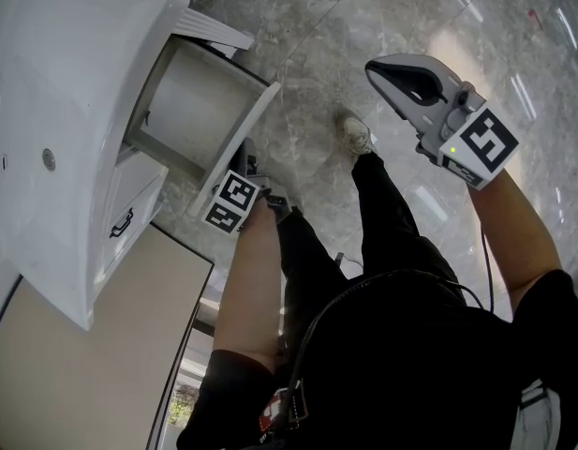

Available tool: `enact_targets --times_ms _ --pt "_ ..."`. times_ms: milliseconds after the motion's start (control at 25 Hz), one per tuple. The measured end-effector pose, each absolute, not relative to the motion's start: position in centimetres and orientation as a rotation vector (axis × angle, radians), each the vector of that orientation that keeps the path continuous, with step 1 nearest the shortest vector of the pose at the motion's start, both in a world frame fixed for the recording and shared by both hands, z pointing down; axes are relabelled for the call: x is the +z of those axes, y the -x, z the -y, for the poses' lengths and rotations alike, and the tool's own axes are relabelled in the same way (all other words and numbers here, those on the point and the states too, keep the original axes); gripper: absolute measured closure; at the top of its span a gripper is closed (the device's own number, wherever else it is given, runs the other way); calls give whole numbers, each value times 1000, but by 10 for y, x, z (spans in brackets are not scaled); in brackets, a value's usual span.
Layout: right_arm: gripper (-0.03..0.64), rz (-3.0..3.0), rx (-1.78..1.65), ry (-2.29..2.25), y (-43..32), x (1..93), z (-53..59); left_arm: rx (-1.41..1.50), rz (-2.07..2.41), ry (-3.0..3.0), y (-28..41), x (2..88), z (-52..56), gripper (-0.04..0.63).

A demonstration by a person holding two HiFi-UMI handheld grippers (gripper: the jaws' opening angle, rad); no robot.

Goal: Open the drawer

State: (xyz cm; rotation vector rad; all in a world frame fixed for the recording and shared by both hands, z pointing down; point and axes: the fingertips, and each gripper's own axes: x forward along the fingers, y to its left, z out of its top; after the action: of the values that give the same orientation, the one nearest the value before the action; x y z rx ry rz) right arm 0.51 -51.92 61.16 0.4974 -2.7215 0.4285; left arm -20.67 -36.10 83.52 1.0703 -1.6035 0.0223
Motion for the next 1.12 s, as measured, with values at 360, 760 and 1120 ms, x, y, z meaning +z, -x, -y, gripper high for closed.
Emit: enact_targets --times_ms 360,760,1120 --pt "623 2713 424 -508 -6 606 522 -31 1586 -1056 206 835 362 460" --pt "623 2692 372 -493 0 582 522 -22 1451 -1104 183 820 338 459" --pt "623 2690 370 -498 14 545 516 6 1340 -1186 157 766 321 459"
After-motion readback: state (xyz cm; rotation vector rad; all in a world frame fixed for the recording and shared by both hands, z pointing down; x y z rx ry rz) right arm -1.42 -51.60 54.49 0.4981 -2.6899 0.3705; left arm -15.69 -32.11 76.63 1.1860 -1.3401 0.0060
